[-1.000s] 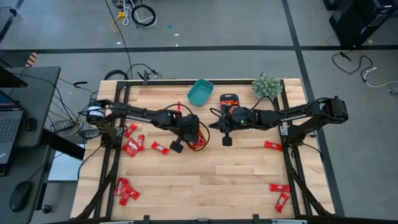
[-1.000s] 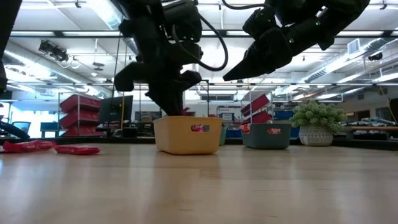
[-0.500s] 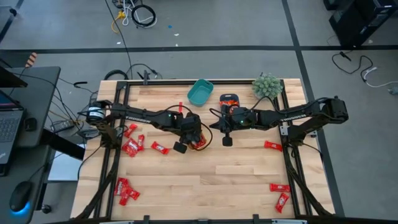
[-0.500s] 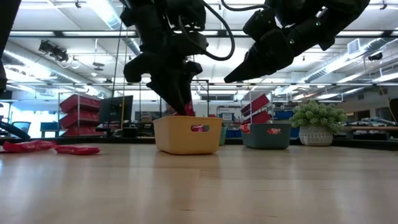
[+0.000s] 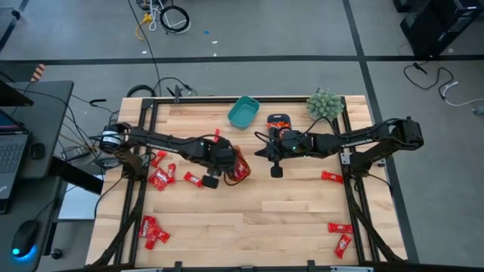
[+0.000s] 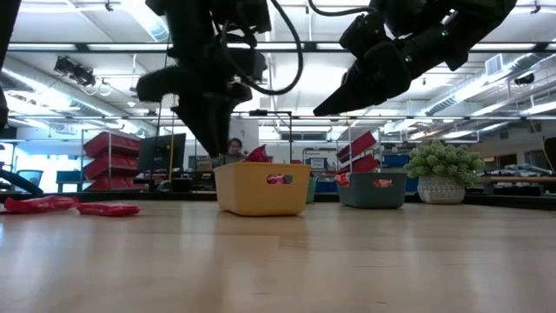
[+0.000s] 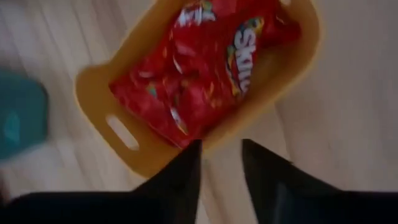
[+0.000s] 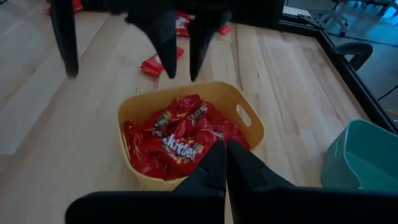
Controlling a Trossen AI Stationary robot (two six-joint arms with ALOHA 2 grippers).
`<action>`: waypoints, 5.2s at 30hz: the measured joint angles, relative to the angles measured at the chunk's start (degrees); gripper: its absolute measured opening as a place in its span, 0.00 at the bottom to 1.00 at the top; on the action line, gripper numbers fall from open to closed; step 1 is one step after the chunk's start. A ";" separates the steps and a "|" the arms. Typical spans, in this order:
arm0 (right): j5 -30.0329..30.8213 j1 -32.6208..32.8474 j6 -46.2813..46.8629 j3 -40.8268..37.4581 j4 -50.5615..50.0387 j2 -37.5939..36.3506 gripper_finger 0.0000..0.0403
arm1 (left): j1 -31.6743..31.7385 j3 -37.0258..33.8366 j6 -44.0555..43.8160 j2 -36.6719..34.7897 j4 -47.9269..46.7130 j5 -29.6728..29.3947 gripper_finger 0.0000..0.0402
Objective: Sort candy
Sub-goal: Put the red candy into the yellow bin
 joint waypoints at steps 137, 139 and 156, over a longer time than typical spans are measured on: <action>-0.26 -0.07 0.12 0.00 0.85 0.00 0.00 | 8.76 -4.59 -2.04 1.27 9.32 5.49 0.23; -0.26 -0.07 0.14 0.00 0.84 0.00 0.00 | 8.35 -4.52 -3.05 1.23 8.93 5.20 0.29; -0.26 -0.07 -0.01 -0.02 1.30 0.00 0.00 | 6.17 8.17 -18.50 -1.44 -19.03 4.45 0.03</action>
